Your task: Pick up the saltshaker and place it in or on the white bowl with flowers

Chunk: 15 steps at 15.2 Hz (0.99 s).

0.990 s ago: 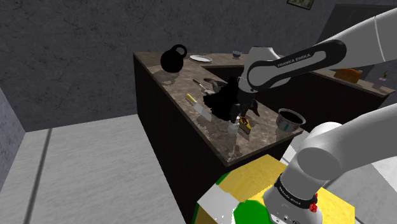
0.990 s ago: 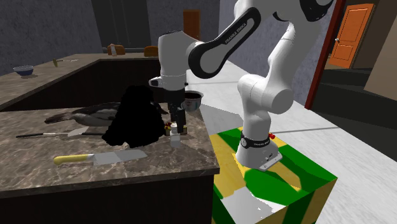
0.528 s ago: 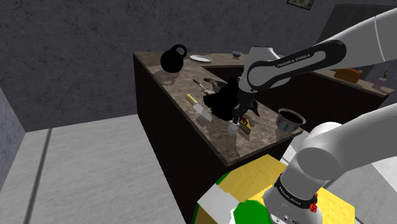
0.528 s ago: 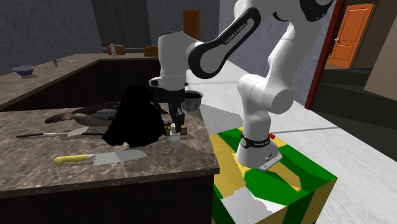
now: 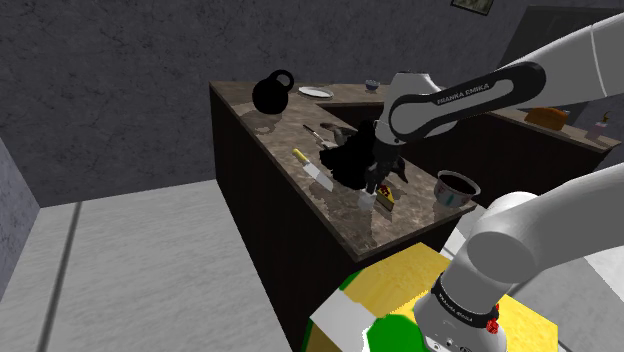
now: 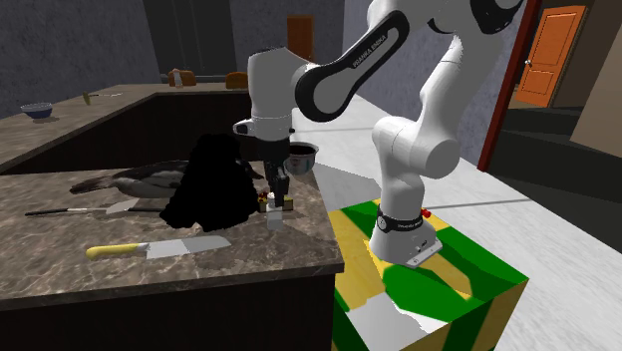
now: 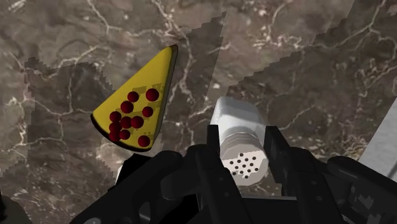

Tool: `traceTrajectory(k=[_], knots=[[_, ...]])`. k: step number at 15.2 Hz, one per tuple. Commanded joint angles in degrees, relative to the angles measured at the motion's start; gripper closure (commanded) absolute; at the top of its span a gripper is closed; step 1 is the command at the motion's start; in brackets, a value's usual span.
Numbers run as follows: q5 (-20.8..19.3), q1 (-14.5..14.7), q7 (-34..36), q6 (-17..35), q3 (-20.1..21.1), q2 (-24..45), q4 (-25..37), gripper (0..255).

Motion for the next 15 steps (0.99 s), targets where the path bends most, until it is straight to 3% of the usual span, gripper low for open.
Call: traceTrajectory(k=[1,15], knots=[[0.11,0.04,0.05,-1.45,0.18,-0.71,0.71,255],[1.03,0.28,0.03,-14.32,1.46,-5.64,8.67,255]])
